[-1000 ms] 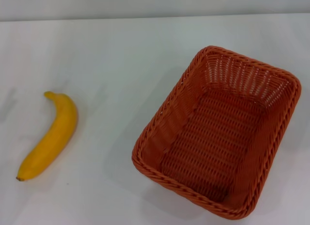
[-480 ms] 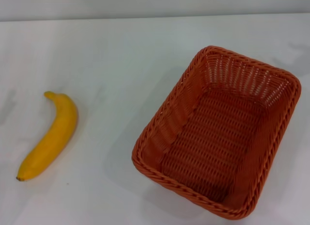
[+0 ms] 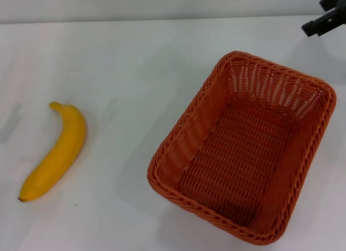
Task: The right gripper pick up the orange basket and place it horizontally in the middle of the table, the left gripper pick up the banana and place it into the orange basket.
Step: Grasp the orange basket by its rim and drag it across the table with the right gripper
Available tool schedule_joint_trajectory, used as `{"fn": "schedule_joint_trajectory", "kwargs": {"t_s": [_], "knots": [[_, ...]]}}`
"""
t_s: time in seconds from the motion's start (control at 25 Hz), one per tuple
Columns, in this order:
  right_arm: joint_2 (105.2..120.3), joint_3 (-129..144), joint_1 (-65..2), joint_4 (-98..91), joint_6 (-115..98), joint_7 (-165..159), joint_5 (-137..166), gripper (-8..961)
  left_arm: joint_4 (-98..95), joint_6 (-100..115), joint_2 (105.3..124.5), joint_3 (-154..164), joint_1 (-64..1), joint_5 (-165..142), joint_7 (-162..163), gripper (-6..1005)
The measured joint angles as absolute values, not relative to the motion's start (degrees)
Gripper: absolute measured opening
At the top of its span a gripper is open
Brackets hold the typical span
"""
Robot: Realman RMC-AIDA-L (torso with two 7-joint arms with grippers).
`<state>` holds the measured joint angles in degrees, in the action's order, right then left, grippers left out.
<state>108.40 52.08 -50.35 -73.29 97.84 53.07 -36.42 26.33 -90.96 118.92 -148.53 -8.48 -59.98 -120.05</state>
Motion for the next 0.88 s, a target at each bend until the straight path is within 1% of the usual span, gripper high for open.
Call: {"fn": "schedule_joint_trajectory", "kwargs": {"t_s": [0.08,0.12,0.36,0.44,0.88], "knots": [[109.79,53.70,-53.27,-71.38,97.76,52.54,-30.94,769,26.26,-90.97,118.97,-148.53,-8.44,-60.61,-120.06,879],[110.91,54.15,-55.16,-69.77,97.70,52.49,-27.11,769,26.20,-90.96,119.00,-148.54,-8.41,-60.83,-120.10,879],[114.52,56.14,-61.27,-62.34,96.82,52.65,-15.54,768,24.96,-91.15,118.96,-148.54,-8.27,-61.35,-120.48,878],[114.99,56.65,-63.36,-57.88,96.28,52.26,-13.76,768,24.91,-91.13,119.00,-148.53,-8.09,-61.71,-120.53,878],[114.98,60.13,-68.73,-42.83,89.05,50.61,-13.16,768,24.87,-91.37,119.00,-148.53,-7.66,-62.18,-120.64,878]]}}
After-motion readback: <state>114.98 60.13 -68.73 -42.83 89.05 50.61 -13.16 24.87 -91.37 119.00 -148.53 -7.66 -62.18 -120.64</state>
